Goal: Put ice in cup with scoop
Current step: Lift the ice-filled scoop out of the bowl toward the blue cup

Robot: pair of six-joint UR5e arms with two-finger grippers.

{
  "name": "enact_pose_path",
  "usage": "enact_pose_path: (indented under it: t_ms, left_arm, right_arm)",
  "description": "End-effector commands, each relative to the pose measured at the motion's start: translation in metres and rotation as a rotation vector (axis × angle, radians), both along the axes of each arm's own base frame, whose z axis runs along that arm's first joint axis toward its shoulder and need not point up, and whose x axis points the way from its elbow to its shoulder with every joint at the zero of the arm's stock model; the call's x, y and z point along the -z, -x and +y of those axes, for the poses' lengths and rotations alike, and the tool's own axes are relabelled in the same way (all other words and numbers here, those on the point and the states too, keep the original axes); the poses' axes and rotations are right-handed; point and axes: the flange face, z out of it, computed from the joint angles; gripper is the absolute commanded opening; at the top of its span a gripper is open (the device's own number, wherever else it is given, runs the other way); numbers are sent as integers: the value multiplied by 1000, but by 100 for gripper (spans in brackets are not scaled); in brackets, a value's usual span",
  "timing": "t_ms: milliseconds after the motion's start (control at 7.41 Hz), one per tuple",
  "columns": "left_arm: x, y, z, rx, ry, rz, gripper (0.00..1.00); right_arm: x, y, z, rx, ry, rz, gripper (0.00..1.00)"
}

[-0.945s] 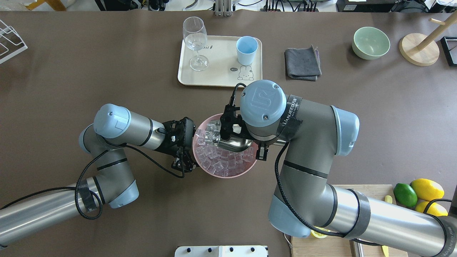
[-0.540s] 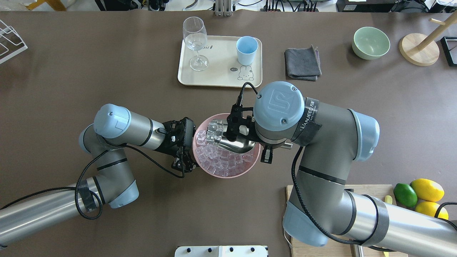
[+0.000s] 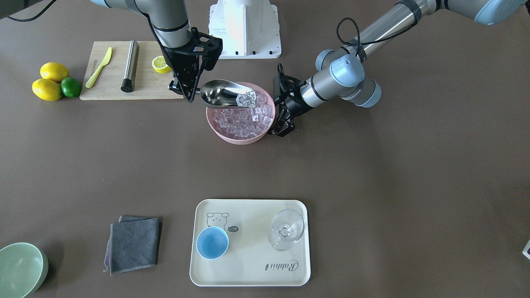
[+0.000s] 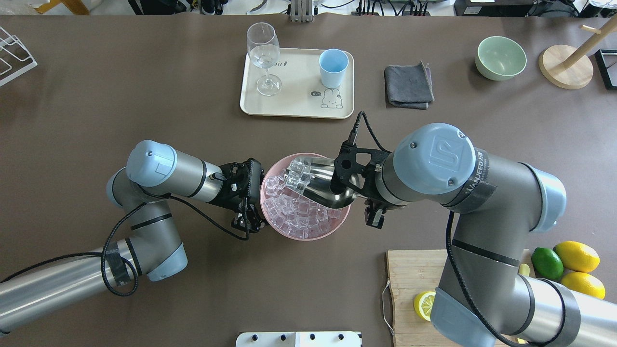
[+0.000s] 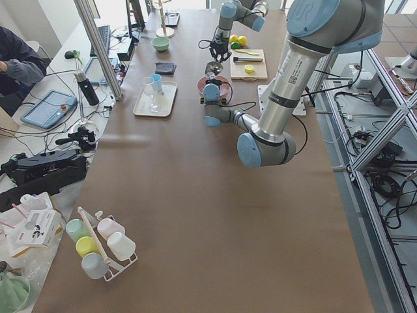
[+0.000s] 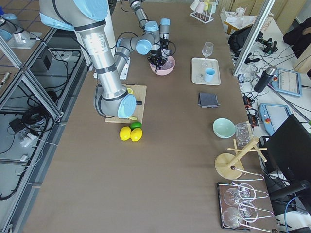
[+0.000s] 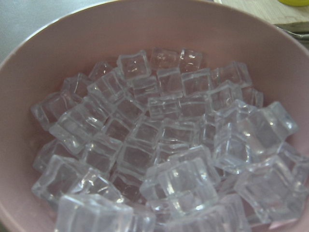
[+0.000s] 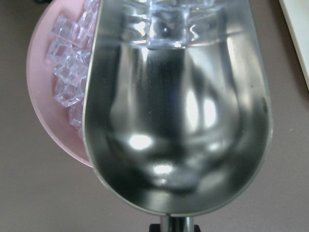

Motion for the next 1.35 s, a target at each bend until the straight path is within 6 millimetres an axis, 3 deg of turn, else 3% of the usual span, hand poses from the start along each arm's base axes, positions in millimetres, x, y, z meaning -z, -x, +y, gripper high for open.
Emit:
enact_pose_path:
  t_ms: [0, 270, 540, 810, 1215]
  left_arm:
    - [0, 0, 0, 0, 0, 0, 96]
    - [0, 1, 0, -1, 2, -1, 96]
    - [0, 4, -1, 4, 5, -1, 96]
    - [-1, 11, -7, 15, 7, -1, 97]
    - [-3, 34, -1, 23, 27, -33, 97]
  right_arm:
    - [-1, -22, 10, -170, 126, -206, 0]
    - [-9, -23, 8, -205, 161, -215, 0]
    - [-22, -39, -24, -236, 250, -139, 0]
    - [-29, -42, -76, -256, 394, -63, 0]
    - [-16, -58, -159, -310, 634, 65, 0]
